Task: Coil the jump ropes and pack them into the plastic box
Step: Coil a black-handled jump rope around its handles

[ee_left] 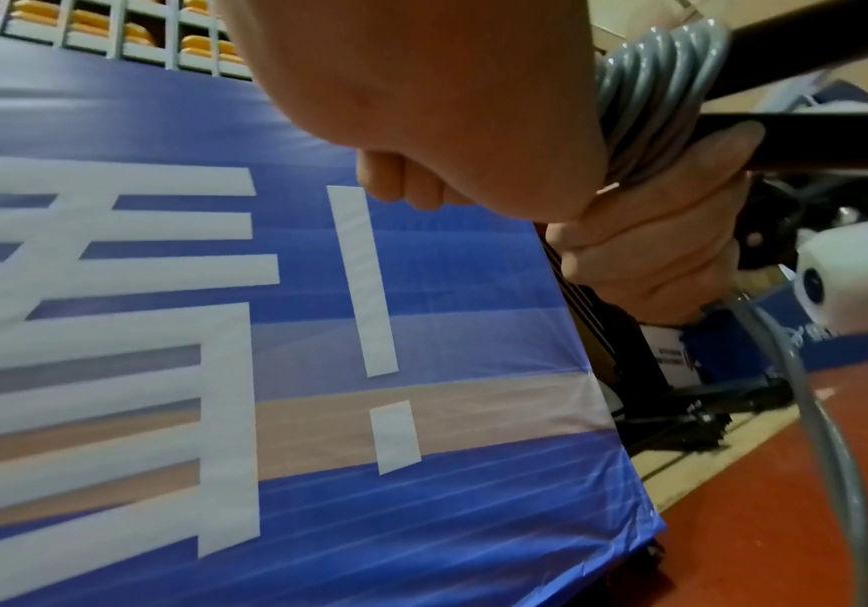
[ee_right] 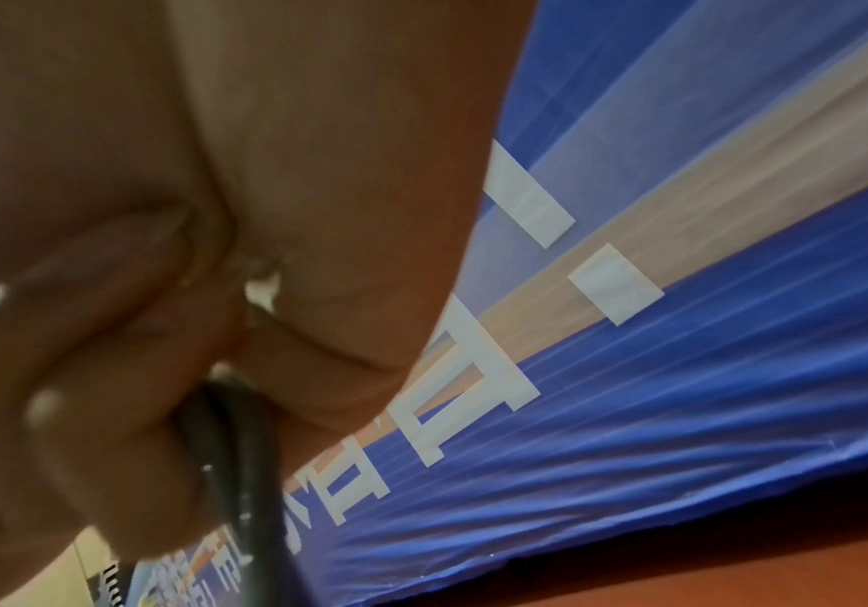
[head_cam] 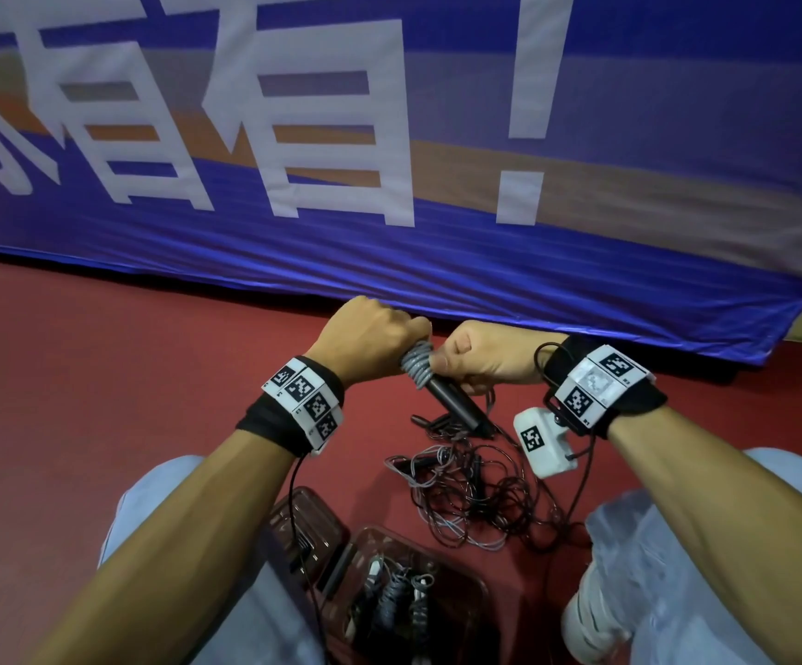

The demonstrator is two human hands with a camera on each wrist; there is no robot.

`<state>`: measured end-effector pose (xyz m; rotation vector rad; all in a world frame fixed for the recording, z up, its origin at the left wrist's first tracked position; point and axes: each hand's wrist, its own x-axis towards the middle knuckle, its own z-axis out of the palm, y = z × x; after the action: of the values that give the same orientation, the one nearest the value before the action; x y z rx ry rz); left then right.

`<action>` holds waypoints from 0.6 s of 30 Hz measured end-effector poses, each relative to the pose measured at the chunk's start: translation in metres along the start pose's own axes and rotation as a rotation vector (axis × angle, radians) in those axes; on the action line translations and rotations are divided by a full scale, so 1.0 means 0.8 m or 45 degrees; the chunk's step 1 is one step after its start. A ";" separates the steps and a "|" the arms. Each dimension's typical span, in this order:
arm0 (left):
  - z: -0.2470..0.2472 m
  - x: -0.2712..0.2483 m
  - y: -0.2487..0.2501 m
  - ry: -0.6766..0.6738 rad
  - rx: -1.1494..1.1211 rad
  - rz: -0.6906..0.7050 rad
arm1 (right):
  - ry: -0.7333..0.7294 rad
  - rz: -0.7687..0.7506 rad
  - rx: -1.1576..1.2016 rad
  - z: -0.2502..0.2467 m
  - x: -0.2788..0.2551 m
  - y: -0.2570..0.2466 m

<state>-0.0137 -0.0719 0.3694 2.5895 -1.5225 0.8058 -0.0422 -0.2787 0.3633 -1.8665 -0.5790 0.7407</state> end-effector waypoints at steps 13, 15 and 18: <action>-0.008 0.001 0.004 0.398 -0.283 -0.541 | 0.125 -0.271 0.628 0.011 0.007 -0.010; -0.007 0.004 0.005 0.375 -0.277 -0.663 | 0.157 -0.283 0.720 0.019 0.010 -0.012; -0.007 0.010 0.006 0.268 -0.282 -0.879 | 0.166 -0.287 0.865 0.026 0.020 -0.013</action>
<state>-0.0169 -0.0793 0.3770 2.4893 -0.5486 0.7334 -0.0463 -0.2508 0.3629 -1.1868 -0.3796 0.5664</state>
